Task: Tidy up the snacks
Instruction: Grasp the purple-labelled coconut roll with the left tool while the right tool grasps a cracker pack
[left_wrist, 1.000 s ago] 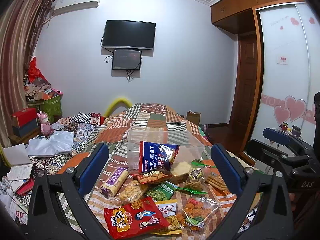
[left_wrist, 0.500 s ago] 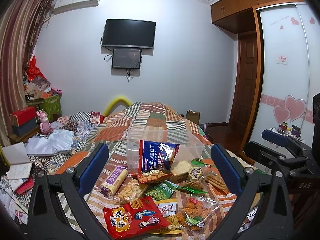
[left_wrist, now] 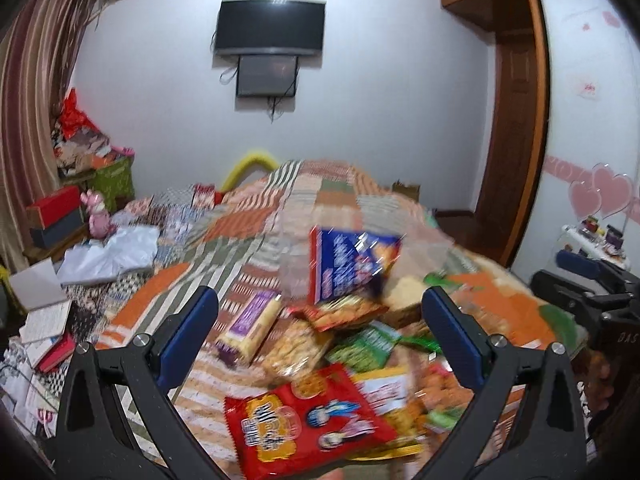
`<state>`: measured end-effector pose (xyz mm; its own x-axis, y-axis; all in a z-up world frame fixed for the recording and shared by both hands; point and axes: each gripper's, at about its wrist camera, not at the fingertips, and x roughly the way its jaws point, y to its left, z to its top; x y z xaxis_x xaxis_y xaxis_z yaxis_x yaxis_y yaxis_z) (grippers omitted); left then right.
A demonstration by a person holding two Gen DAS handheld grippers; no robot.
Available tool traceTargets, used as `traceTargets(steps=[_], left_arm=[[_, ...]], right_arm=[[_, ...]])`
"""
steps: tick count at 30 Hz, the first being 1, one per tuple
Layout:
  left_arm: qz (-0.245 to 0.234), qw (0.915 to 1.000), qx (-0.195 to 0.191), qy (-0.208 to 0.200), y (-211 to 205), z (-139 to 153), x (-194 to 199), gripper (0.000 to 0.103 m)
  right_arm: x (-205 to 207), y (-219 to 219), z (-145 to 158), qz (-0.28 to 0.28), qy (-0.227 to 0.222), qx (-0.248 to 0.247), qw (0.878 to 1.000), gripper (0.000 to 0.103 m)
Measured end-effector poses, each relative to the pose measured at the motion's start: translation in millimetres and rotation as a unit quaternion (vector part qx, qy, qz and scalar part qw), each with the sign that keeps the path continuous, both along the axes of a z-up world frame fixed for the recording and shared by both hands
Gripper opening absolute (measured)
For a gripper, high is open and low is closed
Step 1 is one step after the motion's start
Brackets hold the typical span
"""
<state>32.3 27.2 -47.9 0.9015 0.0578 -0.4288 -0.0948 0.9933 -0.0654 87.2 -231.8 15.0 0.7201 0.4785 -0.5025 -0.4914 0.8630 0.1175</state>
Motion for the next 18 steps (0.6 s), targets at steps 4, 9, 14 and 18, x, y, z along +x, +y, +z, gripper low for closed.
traceTargets(steps=[4,9,14,18], left_arm=[[0.016,0.9991,-0.004,0.039,20.1,-22.6,16.9,0.103],[0.027,0.9969,0.012,0.072,40.2,-43.2,39.9,0.092],[0.031,0.9942,0.006,0.103,61.3,-54.9,67.7,0.085],[0.019,0.9901,-0.010,0.139,76.0,-69.2,88.8,0.081]], right_arm=[[13.5,-6.5,-23.6,-0.007,0.037,-0.018,0.999,0.103],[28.7,-14.8,-42.8,-0.018,0.066,-0.034,0.997,0.103],[42.9,-19.4,-59.2,-0.017,0.090,-0.045,0.995,0.099],[54.8,-18.4,-71.4,-0.009,0.118,-0.048,0.992,0.090]])
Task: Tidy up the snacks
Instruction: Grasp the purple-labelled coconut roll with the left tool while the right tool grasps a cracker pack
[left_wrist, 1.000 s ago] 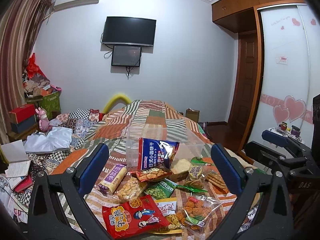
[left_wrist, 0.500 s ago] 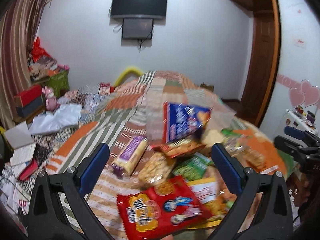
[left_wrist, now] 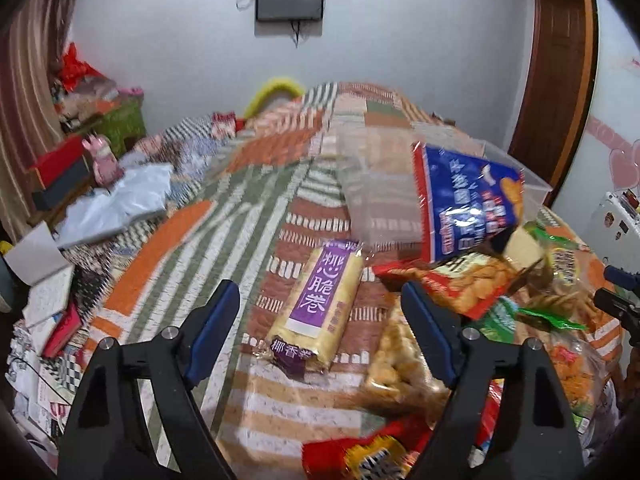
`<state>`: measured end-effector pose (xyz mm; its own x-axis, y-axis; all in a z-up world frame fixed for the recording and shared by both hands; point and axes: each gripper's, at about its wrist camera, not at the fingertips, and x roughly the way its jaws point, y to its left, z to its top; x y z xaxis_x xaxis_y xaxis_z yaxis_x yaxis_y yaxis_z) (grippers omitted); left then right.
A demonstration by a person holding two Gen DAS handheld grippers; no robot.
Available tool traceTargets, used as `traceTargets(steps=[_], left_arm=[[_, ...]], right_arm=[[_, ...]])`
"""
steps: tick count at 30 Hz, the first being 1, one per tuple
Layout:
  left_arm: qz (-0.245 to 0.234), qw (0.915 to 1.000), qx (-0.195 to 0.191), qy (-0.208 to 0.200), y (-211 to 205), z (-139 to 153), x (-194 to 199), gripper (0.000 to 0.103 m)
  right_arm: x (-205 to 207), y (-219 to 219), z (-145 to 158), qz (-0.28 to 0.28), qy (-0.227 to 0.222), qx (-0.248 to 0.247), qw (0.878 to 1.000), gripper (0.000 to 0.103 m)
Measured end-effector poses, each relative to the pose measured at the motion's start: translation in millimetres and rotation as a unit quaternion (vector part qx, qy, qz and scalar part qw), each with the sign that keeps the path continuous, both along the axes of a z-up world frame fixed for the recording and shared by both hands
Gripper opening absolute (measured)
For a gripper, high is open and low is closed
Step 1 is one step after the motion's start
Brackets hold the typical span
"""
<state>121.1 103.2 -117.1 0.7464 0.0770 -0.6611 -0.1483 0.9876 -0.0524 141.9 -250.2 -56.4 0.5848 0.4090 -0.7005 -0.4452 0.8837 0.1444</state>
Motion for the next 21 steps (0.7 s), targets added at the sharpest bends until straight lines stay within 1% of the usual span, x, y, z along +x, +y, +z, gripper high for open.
traceTargets(steps=[1,3,4,7,11,14,15,16,17,18,21], left_arm=[[-0.004,0.9998,-0.011,0.014,4.3,-4.9,5.5,0.078],[-0.008,0.9992,-0.022,0.032,10.7,-12.3,13.9,0.073],[-0.008,0.9989,-0.022,0.040,13.7,-16.0,18.3,0.072],[-0.010,0.9981,-0.025,0.055,20.9,-24.5,29.2,0.071],[-0.025,0.9962,-0.035,0.076,23.3,-32.5,41.9,0.066],[-0.043,0.9943,-0.034,0.091,19.7,-38.6,51.8,0.058],[-0.047,0.9938,-0.034,0.094,18.1,-39.8,54.0,0.055],[-0.052,0.9932,-0.037,0.098,17.5,-40.5,56.2,0.052],[-0.053,0.9929,-0.038,0.100,17.1,-40.9,57.0,0.052],[-0.053,0.9929,-0.037,0.100,16.9,-41.4,57.8,0.052],[-0.053,0.9934,-0.032,0.097,15.0,-41.1,56.9,0.051]], right_arm=[[3.0,0.1,-3.1,0.002,0.008,0.001,1.000,0.088],[8.0,-0.8,-9.1,0.004,0.024,0.003,1.000,0.082],[10.2,-1.8,-11.7,0.003,0.030,0.004,1.000,0.080],[16.4,-5.5,-19.0,0.001,0.048,0.005,0.999,0.069],[18.0,-7.0,-18.9,0.000,0.046,0.006,0.999,0.061],[20.2,-6.3,-18.7,0.002,0.048,0.005,0.999,0.047],[21.4,-5.5,-18.7,0.003,0.048,0.004,0.999,0.045],[20.8,-5.1,-18.4,0.003,0.048,0.002,0.999,0.041],[20.2,-5.1,-18.1,0.003,0.047,0.001,0.999,0.036],[20.8,-5.2,-18.1,0.003,0.046,0.000,0.999,0.034],[20.6,-7.5,-17.5,0.001,0.045,0.004,0.999,0.033]])
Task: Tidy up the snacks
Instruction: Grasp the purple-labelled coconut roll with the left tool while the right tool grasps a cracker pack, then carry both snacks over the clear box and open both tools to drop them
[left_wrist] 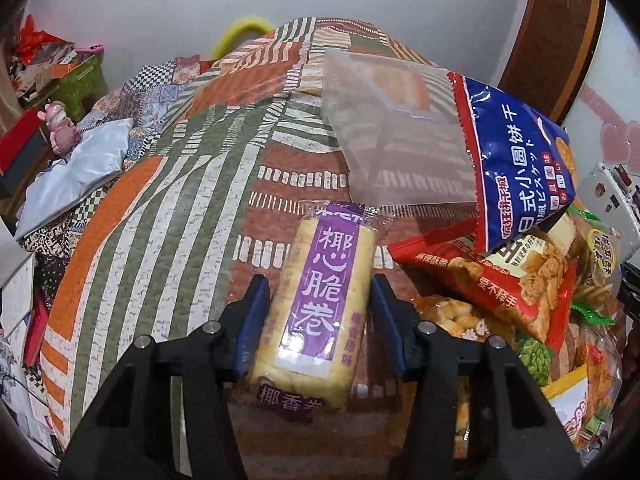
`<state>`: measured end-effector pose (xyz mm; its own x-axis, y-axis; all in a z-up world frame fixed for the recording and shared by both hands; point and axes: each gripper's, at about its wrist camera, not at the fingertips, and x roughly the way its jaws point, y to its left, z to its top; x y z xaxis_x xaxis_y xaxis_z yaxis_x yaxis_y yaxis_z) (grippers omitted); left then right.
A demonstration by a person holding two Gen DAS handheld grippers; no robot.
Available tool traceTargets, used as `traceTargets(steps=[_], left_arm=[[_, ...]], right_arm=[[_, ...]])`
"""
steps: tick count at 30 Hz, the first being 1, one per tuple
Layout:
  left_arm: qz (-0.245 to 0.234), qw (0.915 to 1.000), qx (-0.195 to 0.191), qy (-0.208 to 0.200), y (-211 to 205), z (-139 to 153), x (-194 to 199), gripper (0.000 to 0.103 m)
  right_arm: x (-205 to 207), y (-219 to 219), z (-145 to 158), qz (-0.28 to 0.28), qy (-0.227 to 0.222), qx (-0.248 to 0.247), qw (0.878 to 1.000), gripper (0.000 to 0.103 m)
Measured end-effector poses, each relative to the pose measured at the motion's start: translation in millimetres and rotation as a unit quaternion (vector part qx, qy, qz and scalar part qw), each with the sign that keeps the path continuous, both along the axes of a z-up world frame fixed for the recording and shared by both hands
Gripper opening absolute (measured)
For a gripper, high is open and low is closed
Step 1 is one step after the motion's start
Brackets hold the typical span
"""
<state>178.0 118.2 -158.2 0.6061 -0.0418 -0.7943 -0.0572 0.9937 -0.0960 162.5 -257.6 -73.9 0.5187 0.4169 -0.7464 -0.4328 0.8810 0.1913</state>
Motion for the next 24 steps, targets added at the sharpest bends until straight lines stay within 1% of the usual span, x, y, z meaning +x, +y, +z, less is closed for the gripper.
traceTargets(steps=[6,11,19,24], left_arm=[[0.008,0.9999,0.006,-0.009,0.3,4.2,-10.0,0.051],[0.018,0.9995,0.009,-0.022,4.6,13.6,-22.1,0.051],[0.030,0.9974,0.006,-0.065,9.2,53.2,-35.9,0.050],[0.022,0.9957,0.008,-0.090,3.5,81.8,-31.6,0.050]], right_arm=[[-1.2,-4.9,7.0,-0.009,-0.012,0.006,1.000,0.033],[-0.7,-10.9,20.3,-0.020,-0.031,0.013,0.999,0.033],[7.6,-12.7,50.7,-0.024,-0.067,0.031,0.997,0.033],[14.5,-2.6,76.3,-0.015,-0.111,0.033,0.993,0.033]])
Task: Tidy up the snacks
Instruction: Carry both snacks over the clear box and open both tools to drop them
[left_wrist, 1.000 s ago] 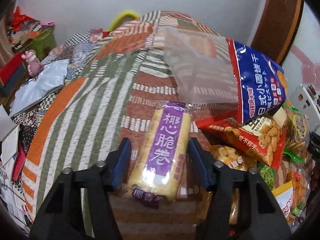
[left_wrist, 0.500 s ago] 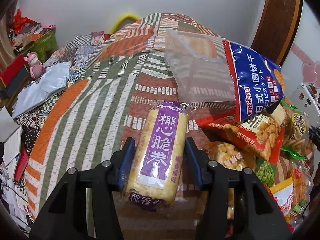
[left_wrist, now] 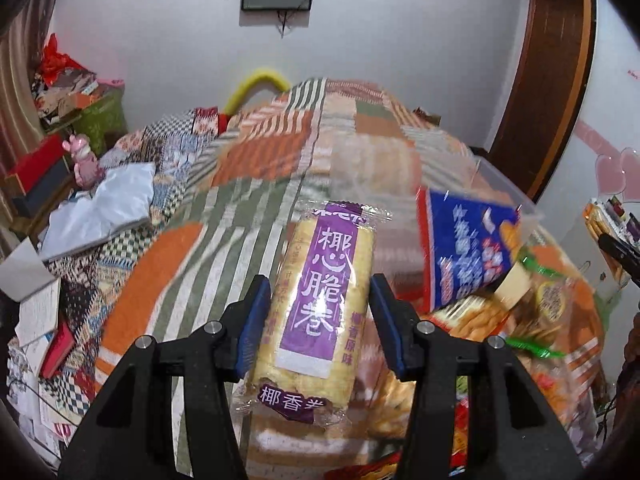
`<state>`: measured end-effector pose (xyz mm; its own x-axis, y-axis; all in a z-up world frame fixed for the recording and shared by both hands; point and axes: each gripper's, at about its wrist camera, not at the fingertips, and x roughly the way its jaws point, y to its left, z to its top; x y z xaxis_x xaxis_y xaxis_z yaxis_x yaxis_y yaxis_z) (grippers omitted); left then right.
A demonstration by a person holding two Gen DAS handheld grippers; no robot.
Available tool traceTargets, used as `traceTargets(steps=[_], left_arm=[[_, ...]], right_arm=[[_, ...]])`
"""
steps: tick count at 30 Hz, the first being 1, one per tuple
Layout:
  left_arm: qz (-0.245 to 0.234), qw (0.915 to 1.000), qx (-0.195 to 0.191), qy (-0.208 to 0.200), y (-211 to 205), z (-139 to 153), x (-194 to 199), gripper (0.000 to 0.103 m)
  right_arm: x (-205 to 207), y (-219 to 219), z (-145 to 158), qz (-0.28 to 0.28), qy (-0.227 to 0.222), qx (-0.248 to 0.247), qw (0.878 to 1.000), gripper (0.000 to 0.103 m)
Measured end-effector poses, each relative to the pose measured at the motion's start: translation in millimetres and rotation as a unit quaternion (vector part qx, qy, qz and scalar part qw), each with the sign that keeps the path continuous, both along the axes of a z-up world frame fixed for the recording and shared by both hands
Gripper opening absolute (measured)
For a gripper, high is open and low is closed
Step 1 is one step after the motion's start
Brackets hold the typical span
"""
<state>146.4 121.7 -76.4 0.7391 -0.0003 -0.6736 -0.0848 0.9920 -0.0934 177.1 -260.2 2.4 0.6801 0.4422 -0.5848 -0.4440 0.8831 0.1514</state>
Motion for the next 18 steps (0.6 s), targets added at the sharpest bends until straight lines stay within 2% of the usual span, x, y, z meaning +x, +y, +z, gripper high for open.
traceTargets(steps=[7,11,18], left_arm=[[-0.016,0.9994,0.009,-0.029,-13.5,35.8,20.7,0.051],[-0.024,0.9989,0.006,-0.041,-17.9,47.6,39.9,0.051],[-0.038,0.9990,-0.016,-0.020,-18.5,46.5,82.8,0.051]], right_arm=[[23.8,21.7,24.5,0.020,-0.038,0.007,0.999,0.033],[40.5,36.4,27.4,0.033,-0.040,0.005,0.999,0.033],[74.1,57.2,19.1,0.053,-0.020,-0.006,0.998,0.033]])
